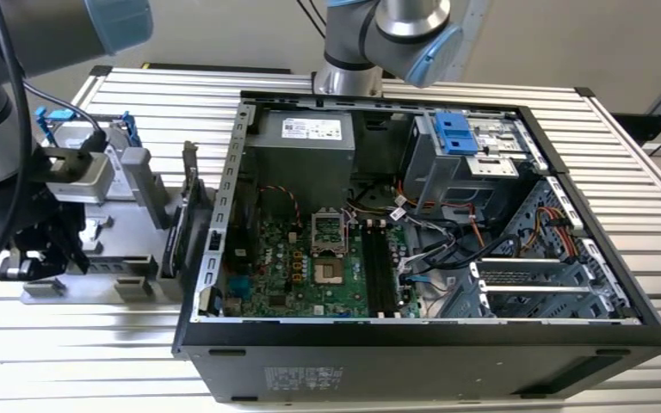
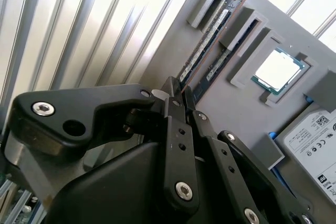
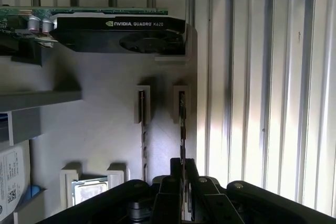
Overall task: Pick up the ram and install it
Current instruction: 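Pick up the ram and move it above insertion slot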
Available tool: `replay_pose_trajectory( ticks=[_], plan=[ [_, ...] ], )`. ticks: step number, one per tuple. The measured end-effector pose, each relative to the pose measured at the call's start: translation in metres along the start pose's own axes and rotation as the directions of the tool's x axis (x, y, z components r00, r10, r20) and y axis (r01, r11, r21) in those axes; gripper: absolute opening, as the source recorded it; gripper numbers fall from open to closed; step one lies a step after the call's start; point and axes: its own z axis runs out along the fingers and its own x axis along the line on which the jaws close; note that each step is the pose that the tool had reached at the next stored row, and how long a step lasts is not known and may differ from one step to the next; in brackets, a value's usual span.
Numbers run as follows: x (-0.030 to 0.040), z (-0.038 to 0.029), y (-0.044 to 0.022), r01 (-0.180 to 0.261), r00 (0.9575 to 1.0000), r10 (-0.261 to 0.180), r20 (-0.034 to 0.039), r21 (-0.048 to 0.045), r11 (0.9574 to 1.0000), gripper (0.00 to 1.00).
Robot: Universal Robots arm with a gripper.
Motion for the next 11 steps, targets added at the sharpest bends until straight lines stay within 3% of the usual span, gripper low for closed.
replay_pose_trajectory(
  ticks=[11],
  plan=[
    [0.0001, -0.0071, -0.0001, 0.0, 1.0, 0.0, 0.0, 0.0, 1.0, 0.0]
  ],
)
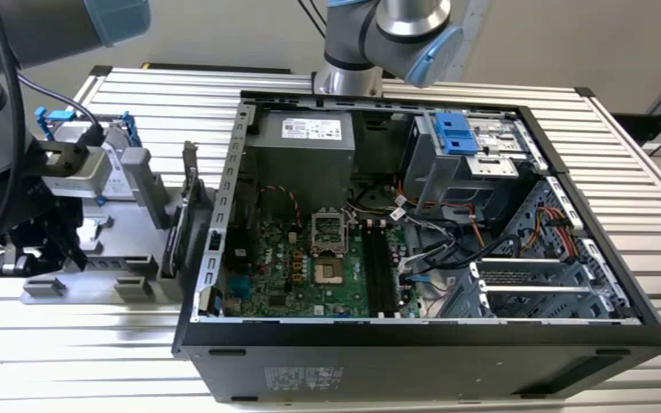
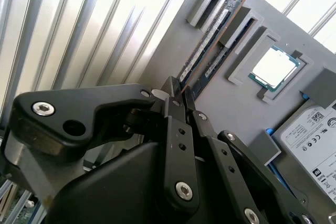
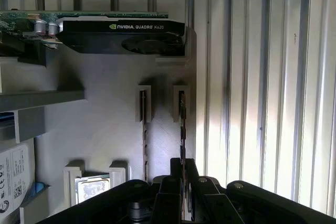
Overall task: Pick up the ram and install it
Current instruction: 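Pick up the ram and move it above insertion slot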
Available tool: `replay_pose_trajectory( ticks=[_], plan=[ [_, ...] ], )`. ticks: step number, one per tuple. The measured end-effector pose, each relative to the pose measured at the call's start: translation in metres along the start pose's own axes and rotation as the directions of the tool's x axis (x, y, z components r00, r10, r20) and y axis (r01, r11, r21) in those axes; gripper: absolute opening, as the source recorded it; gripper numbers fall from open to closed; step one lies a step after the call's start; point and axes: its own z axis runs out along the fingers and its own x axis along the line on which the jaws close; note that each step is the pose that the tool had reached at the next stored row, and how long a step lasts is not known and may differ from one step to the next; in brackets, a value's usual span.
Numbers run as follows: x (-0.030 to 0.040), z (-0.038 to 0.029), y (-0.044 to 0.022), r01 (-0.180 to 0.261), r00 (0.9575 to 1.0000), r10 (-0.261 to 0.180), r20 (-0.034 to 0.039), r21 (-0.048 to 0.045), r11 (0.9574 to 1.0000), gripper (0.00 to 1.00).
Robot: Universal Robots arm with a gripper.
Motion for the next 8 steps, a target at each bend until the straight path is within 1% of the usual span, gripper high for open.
replay_pose_trajectory(
  ticks=[8],
  plan=[
    [0.0, -0.0044, 0.0, 0.0, 1.0, 0.0, 0.0, 0.0, 1.0, 0.0]
  ],
)
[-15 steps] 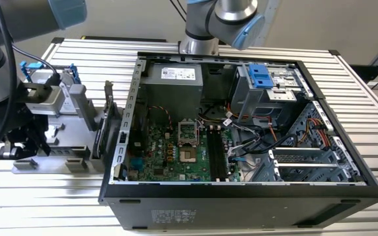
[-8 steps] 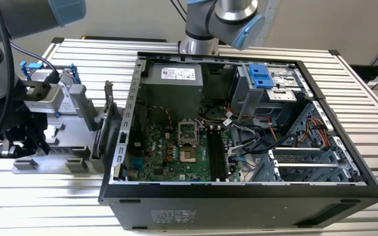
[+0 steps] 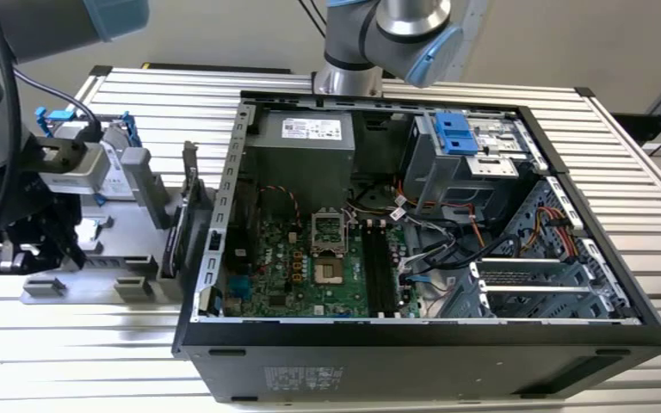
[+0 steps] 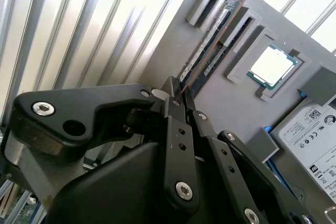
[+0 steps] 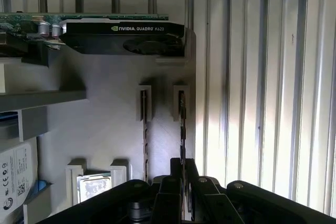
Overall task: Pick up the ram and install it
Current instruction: 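Pick up the ram and move it above insertion slot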
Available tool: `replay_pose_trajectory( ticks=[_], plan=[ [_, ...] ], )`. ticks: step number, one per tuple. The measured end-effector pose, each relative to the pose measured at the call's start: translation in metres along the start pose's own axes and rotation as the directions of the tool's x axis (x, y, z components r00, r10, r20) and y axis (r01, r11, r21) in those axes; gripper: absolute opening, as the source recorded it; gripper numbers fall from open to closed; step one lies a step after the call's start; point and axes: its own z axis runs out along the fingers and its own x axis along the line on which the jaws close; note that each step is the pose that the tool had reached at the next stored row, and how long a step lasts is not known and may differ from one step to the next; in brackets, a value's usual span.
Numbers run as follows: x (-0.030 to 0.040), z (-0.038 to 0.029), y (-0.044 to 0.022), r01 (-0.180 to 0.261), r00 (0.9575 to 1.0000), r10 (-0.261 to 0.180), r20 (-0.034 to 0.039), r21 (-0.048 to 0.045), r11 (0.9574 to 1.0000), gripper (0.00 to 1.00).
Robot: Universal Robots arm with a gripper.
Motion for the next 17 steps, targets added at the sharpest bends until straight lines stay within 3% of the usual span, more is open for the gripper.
replay_pose_trajectory(
  ticks=[17],
  plan=[
    [0.0, -0.0086, -0.0001, 0.0, 1.0, 0.0, 0.0004, 0.0, 1.0, 0.0]
  ],
)
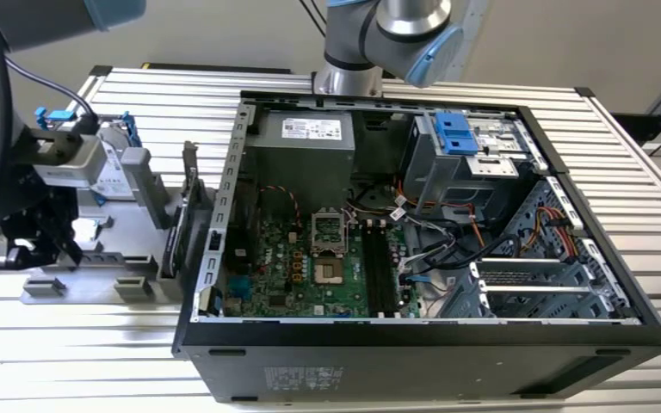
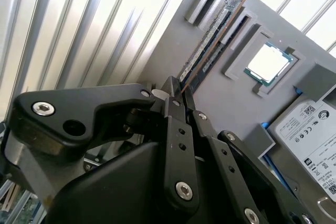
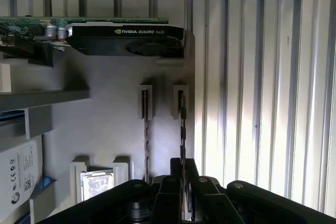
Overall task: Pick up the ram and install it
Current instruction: 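Pick up the ram and move it above insertion slot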
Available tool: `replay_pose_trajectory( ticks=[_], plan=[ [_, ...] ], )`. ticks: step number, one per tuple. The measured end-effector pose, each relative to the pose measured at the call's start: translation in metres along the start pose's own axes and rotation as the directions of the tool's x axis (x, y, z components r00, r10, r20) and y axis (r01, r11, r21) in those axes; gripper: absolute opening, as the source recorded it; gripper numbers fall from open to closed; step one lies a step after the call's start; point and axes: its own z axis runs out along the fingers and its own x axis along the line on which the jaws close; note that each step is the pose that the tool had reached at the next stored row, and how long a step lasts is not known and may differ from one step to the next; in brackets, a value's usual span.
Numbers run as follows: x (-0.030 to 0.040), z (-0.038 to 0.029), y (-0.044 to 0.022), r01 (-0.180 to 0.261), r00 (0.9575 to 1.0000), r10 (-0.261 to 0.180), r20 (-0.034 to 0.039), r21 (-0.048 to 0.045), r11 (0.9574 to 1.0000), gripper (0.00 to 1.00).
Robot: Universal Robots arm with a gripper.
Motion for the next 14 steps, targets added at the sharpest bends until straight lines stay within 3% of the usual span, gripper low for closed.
replay_pose_trajectory(
  ticks=[14],
  plan=[
    [0.0, -0.0058, -0.0001, 0.0, 1.0, 0.0, 0.0002, -0.0001, 1.0, 0.0]
  ],
)
